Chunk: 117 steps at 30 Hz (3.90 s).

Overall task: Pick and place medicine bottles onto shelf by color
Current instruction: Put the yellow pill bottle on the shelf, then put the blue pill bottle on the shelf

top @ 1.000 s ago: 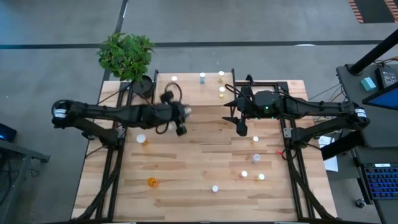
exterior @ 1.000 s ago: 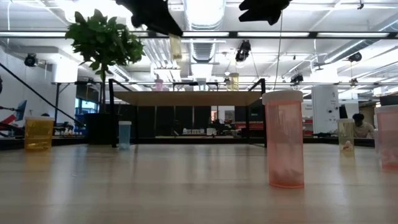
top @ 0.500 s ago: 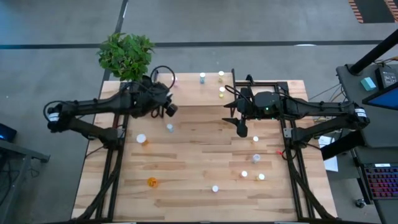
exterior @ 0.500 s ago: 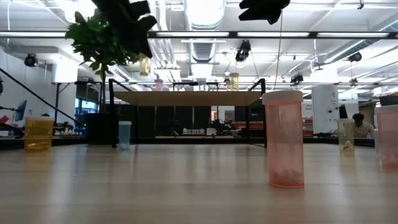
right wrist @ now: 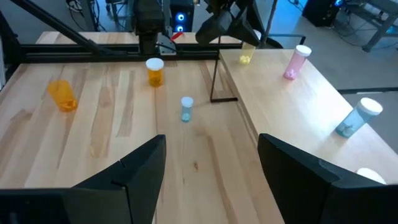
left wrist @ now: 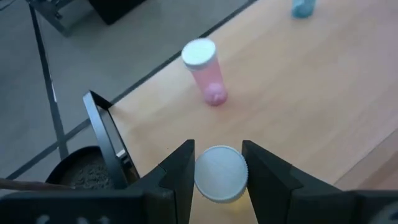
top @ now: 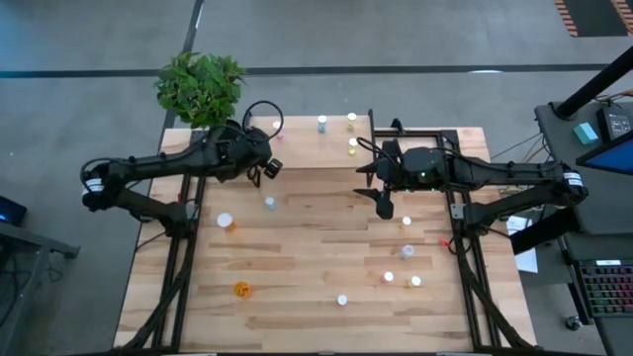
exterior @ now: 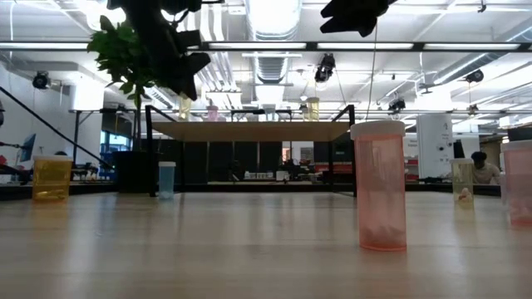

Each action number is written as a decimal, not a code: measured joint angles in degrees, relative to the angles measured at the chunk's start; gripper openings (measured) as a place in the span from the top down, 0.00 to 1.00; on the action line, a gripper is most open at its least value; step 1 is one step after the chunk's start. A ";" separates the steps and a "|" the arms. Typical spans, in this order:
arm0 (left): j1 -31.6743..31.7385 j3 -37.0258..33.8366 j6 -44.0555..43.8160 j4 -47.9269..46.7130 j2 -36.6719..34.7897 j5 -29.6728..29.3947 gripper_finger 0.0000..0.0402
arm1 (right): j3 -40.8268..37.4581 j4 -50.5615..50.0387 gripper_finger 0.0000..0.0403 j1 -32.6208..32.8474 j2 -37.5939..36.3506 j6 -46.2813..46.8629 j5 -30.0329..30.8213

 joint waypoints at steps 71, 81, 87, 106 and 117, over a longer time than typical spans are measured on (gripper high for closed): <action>-19.69 -6.78 21.53 27.16 -14.07 18.05 0.52 | -48.89 27.31 0.39 8.50 -8.65 19.00 27.56; -19.67 -6.76 21.64 28.04 -14.07 18.01 0.52 | -50.06 31.09 0.39 8.50 -4.90 19.39 27.52; -19.67 -6.76 21.66 28.56 -14.07 18.01 0.52 | -48.67 31.47 0.40 8.50 -0.99 19.37 27.48; -19.67 -6.78 21.64 28.57 -14.07 18.01 0.52 | -46.04 31.03 0.65 8.50 4.68 22.36 28.55; -19.67 -6.80 22.84 28.55 -14.07 17.99 0.52 | -46.04 31.04 0.74 8.50 3.45 22.34 28.35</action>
